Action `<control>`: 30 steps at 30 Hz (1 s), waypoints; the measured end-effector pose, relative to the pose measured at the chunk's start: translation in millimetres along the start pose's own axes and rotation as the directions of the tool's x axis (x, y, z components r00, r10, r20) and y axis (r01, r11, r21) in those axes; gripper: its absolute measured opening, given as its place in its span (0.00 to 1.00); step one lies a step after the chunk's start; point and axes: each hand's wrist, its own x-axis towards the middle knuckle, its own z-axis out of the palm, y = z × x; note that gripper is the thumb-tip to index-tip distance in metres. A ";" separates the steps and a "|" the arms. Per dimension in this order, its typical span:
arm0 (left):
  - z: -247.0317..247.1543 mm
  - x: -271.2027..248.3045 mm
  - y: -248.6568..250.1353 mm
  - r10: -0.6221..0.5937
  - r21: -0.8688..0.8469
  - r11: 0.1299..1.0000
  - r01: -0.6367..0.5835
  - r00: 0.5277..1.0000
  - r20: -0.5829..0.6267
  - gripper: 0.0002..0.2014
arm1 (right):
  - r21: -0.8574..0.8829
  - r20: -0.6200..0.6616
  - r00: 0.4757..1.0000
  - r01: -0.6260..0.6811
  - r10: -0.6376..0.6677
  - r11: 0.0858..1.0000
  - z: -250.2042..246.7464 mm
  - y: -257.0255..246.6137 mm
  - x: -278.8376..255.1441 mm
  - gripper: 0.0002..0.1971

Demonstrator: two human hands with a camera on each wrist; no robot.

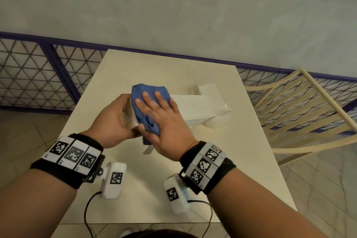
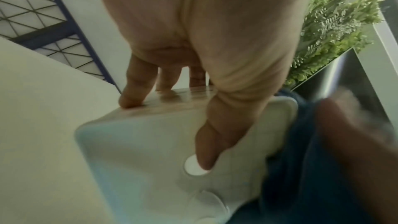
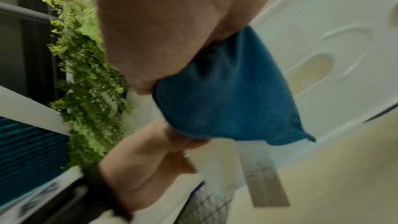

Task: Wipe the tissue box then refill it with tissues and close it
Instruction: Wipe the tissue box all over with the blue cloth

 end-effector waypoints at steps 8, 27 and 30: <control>-7.5 -12.5 -20.9 -0.063 0.002 0.998 0.063 0.996 -0.059 0.42 | 0.112 -0.117 0.955 -0.261 0.273 0.959 -13.5 75.5 -28.7 0.34; 4.8 -8.3 -7.4 -0.039 0.056 0.998 0.042 0.998 -0.053 0.36 | 0.170 -0.027 0.963 -0.260 0.268 0.950 13.8 11.9 -7.5 0.34; 7.6 -9.2 -4.4 -0.032 0.024 0.999 0.032 0.999 -0.010 0.34 | 0.162 0.016 0.994 -0.113 0.112 0.980 13.4 -11.1 -3.3 0.26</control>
